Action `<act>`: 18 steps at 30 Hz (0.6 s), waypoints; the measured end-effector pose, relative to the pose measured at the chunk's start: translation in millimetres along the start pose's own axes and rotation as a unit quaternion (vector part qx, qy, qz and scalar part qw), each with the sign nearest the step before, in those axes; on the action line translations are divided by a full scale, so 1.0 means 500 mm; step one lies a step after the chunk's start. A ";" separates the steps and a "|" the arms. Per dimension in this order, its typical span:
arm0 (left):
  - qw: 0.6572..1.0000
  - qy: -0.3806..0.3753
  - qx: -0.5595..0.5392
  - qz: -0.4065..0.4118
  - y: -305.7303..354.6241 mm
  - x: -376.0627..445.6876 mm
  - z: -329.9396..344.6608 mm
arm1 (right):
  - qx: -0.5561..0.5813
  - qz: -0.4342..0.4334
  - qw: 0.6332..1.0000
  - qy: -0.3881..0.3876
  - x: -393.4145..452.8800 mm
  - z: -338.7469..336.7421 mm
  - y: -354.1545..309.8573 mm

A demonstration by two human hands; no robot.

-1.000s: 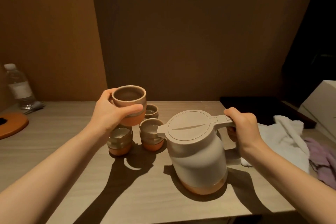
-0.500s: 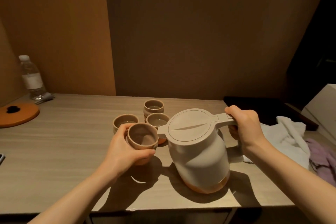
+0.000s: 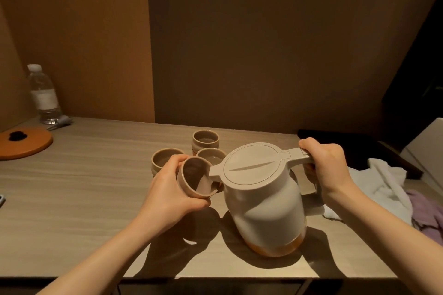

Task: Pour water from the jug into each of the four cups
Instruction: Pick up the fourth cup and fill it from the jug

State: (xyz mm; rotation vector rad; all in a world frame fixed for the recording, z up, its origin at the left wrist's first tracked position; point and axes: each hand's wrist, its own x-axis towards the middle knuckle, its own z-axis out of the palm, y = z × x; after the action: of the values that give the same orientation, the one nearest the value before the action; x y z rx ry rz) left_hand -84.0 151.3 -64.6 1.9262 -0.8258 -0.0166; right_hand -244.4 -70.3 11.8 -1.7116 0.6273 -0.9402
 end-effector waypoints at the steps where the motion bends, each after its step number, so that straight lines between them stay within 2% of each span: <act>1: 1.000 0.002 0.010 0.004 0.001 0.000 0.000 | -0.002 -0.003 1.000 -0.002 0.001 0.001 -0.001; 18: 0.997 0.035 0.066 0.008 -0.021 -0.007 -0.005 | -0.071 -0.037 0.996 -0.050 0.022 0.050 -0.039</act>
State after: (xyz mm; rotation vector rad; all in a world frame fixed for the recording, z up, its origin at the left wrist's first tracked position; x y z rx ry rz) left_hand -80.2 157.9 -73.0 2.0321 -0.8129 0.1161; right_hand -218.1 -59.3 29.4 -1.9067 0.5805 -0.8723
